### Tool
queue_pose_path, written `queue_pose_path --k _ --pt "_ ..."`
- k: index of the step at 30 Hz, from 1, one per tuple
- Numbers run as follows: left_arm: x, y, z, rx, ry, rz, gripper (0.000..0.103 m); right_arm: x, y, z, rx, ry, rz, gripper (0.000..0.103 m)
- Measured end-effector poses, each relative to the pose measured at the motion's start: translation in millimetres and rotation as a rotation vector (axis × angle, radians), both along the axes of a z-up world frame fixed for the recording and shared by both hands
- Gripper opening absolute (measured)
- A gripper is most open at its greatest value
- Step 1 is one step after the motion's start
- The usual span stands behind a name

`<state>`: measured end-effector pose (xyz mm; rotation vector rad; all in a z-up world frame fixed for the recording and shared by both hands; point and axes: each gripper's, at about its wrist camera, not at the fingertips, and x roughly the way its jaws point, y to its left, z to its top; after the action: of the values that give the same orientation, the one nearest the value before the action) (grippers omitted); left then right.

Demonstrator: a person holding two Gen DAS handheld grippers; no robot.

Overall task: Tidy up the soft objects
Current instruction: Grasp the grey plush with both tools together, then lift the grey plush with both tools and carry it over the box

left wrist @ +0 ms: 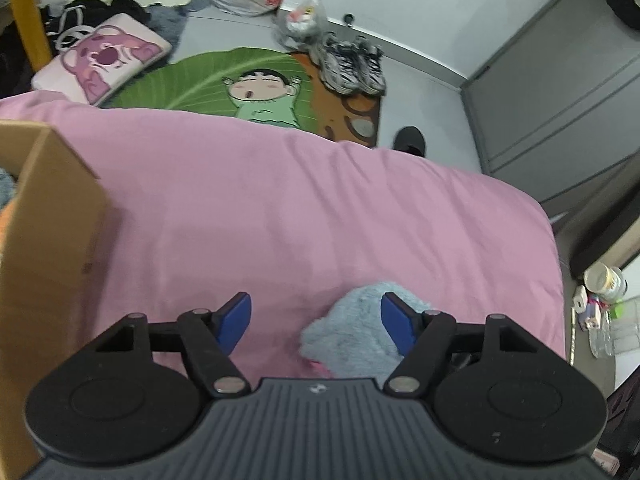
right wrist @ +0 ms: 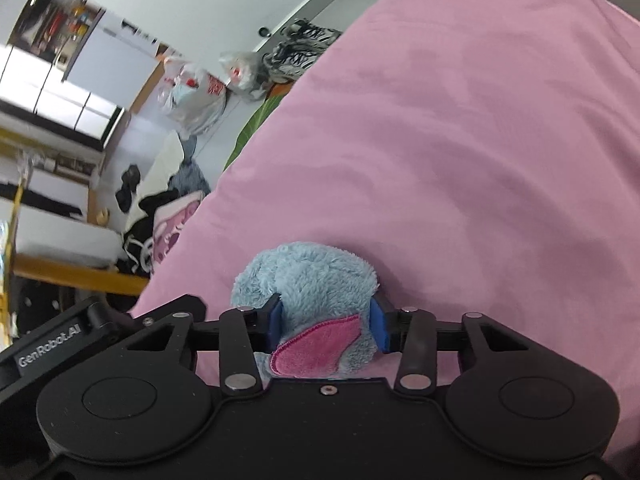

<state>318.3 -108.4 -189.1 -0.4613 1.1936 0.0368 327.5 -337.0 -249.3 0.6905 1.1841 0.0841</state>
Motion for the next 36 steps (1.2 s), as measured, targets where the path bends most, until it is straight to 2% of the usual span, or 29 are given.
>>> queue_pose_path --k 6,13,17,21,25,36 --pt "4.7 -18.8 -10.8 -0.029 0.025 -0.026 0.063 -4.1 -7.4 -1.4 0.024 -0.004 -0.017 0.039" --pt "4.5 -14.4 -35.6 -0.108 0.106 0.015 0.057 -3.6 -2.8 -0.3 0.004 -0.001 -0.003 0.039" --pt "-0.8 -10.9 -43.4 -0.173 0.132 0.037 0.043 -4.3 -2.4 -1.6 -0.013 0.011 -0.002 0.038" --pt "-5.2 -6.9 -32.5 -0.175 0.116 0.044 0.031 -4.9 2.9 3.4 -0.009 -0.008 0.021 0.037" --pt "-11.8 -1.2 -15.9 -0.153 0.082 0.042 0.031 -6.7 9.8 13.3 0.011 -0.034 0.055 0.037" --pt "-34.5 16.9 27.3 -0.167 -0.011 0.067 0.03 -18.1 24.2 51.9 0.02 -0.151 0.118 0.037"
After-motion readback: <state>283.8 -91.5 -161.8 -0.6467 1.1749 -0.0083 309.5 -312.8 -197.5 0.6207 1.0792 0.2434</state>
